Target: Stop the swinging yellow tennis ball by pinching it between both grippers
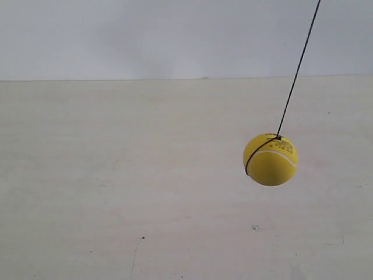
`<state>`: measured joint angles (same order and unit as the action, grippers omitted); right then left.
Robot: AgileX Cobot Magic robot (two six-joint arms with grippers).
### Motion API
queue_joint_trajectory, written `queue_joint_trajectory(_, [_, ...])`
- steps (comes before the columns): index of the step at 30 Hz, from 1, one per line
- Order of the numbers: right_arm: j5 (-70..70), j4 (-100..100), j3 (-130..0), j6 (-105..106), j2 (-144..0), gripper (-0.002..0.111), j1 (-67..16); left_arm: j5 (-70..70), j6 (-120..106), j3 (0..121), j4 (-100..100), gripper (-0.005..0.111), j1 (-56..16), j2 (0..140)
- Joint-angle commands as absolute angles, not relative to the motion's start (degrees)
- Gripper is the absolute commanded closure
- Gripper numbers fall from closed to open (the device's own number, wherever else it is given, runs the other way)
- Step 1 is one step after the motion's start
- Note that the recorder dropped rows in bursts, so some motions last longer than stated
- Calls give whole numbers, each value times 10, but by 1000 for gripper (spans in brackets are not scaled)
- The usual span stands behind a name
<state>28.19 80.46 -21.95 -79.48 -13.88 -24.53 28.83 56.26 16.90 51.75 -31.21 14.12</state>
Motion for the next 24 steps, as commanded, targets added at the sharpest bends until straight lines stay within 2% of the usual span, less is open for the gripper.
queue_joint_trajectory(1, [282,804,-219,-794,-137,108,-245,287,568,165,519,102,-313,139])
queue_joint_trajectory(12, [285,804,-219,-795,-137,108,-245,273,525,130,464,102,-303,134])
queue_joint_trajectory(24, [292,804,-219,-795,-137,108,-245,263,531,6,309,102,-151,48])
